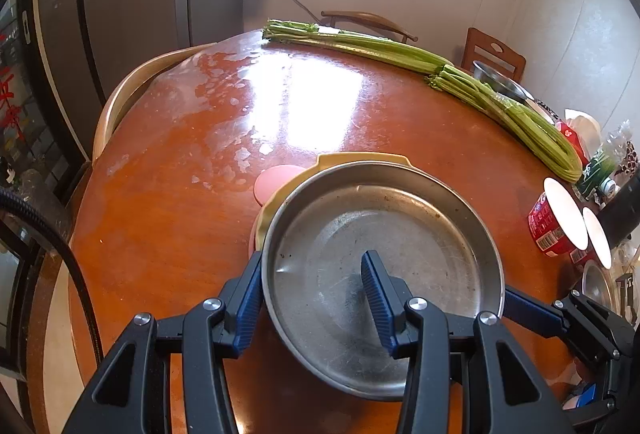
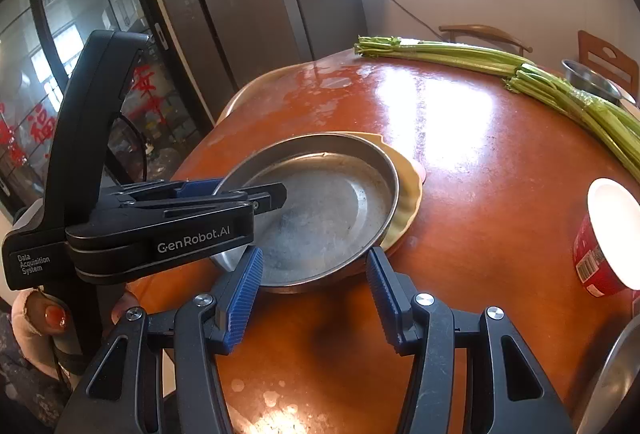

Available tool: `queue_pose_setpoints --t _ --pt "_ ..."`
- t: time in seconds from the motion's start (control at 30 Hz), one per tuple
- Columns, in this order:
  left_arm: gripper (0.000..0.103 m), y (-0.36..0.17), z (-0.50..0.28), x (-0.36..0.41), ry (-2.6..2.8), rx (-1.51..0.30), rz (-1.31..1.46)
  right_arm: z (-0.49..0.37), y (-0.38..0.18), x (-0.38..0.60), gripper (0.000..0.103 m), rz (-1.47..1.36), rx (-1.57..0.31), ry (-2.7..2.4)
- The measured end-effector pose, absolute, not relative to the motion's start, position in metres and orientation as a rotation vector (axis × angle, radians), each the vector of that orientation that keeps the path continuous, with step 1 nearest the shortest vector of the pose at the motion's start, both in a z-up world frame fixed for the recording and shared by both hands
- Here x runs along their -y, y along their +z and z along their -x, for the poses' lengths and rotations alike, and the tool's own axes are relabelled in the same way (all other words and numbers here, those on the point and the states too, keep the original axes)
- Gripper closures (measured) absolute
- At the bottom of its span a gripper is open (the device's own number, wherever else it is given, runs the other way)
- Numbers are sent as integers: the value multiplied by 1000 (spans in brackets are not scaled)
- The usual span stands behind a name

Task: Organize plates and bowls
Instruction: 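Lower the steel tray onto the yellow shell plate and open the left gripper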

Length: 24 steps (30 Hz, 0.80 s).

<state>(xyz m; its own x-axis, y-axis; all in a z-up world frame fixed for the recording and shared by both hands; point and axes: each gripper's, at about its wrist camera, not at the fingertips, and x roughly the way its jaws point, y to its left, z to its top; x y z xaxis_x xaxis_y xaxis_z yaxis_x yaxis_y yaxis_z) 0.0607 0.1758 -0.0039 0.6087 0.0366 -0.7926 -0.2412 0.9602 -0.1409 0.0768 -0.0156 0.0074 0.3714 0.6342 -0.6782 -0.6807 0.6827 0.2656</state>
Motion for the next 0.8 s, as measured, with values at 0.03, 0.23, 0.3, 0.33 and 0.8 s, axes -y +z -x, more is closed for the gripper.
queue_pose_setpoints --t 0.03,0.23,0.3,0.33,0.8 --pt "56 -4 -61 -176 161 -907 243 -77 7 16 47 59 -840 844" --pt "56 -6 -63 -178 153 -906 243 -81 5 15 47 65 -839 833" --pt "56 -6 -64 -178 153 -905 241 -81 5 14 47 67 -837 829" --pt "56 -7 -64 -178 154 -906 243 -82 5 14 47 70 -834 824" --pt "55 -8 -67 -181 168 -909 238 -88 -2 12 47 87 -846 799"
